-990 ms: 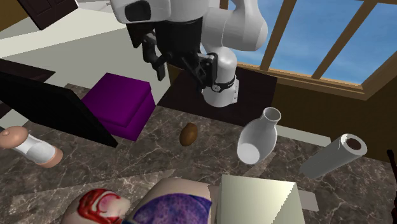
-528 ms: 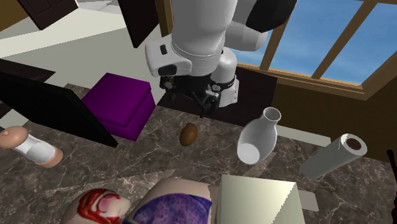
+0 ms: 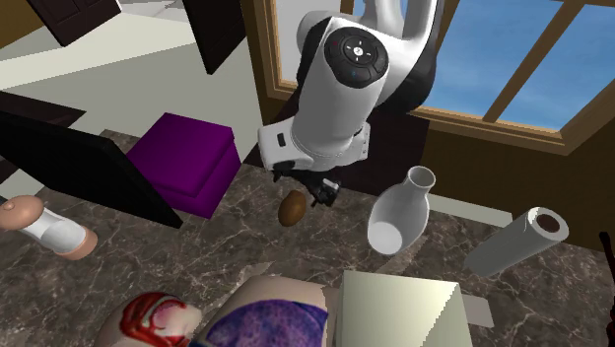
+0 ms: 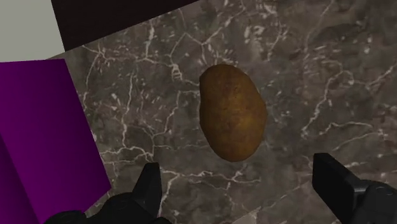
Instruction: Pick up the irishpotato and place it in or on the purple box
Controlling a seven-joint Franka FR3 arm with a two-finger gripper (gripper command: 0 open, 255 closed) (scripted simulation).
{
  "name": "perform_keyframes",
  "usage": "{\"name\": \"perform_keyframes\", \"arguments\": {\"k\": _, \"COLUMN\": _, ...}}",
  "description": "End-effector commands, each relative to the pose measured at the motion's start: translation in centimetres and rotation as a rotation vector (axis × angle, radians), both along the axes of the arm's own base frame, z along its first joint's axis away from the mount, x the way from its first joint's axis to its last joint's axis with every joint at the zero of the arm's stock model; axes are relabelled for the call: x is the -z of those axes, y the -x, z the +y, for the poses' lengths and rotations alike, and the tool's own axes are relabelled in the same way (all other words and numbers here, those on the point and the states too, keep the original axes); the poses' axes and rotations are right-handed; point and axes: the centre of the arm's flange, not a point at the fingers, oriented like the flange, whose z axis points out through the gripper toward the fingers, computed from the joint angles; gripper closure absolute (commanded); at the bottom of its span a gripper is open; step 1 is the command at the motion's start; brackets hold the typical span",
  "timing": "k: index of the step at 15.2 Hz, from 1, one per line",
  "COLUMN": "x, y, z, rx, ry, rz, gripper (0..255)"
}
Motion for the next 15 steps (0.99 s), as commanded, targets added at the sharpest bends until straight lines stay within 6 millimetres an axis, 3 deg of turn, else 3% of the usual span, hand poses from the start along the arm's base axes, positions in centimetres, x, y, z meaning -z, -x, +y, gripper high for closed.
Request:
{"name": "perform_keyframes", "arguments": {"k": 1, "x": 2.7, "y": 0.3, "z": 0.3, "rx": 0.010, "ry": 0.021, "rz": -0.003, "gripper": 0}}
{"name": "perform_keyframes", "arguments": {"k": 4, "x": 6.7, "y": 0.7, "z": 0.5, "rx": 0.026, "ry": 0.056, "rz": -0.001, "gripper": 0}}
{"name": "perform_keyframes", "arguments": {"k": 12, "x": 10.7, "y": 0.9, "z": -0.7, "rx": 0.027, "ry": 0.057, "rz": -0.001, "gripper": 0}}
{"name": "perform_keyframes", "arguments": {"k": 15, "x": 10.7, "y": 0.9, "z": -0.7, "rx": 0.027, "ry": 0.057, "rz": -0.001, "gripper": 0}}
